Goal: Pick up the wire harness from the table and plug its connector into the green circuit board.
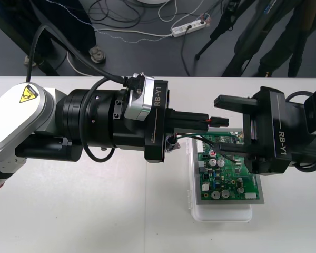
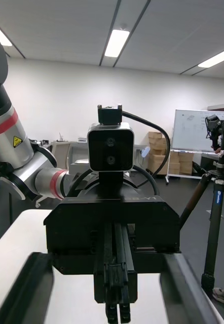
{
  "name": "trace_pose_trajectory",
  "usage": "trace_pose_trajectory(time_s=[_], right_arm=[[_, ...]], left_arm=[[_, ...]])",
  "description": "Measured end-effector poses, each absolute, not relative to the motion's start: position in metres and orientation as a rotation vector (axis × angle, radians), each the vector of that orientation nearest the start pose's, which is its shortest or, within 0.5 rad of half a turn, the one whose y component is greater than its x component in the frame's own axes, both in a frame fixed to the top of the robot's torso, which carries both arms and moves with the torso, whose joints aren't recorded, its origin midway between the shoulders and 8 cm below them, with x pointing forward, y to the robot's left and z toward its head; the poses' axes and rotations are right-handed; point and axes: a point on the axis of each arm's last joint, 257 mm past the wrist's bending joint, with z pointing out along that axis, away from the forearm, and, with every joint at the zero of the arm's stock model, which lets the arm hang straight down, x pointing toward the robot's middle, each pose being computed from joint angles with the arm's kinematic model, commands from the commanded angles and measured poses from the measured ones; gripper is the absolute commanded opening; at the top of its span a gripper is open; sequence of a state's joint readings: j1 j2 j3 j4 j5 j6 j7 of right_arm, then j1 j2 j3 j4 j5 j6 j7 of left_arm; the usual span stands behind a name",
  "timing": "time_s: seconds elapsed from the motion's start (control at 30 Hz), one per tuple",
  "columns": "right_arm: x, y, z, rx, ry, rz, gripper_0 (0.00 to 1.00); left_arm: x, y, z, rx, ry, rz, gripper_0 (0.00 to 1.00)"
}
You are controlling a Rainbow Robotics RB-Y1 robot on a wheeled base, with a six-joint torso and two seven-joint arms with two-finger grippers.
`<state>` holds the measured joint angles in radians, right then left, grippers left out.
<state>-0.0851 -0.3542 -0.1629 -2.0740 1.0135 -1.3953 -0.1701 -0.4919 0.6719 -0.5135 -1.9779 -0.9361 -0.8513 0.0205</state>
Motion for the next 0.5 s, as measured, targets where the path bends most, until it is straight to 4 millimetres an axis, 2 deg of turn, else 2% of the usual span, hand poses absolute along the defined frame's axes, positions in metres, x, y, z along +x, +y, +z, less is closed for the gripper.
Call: trace_pose_trajectory(time_s=[0.27,0.5], right_arm=[[0.283,-0.072,0.002,-1.168,0.786,1.01,1.0],[0.282,-0.082,-0.012,-1.225,0.822,1.009,1.0]], left_arm=[[0.294,-0.064,-0.017,1.398,0.788,-1.005,0.0],[0.298,-0.063,-0.018,1.389,0.8,-1.011,0.0]])
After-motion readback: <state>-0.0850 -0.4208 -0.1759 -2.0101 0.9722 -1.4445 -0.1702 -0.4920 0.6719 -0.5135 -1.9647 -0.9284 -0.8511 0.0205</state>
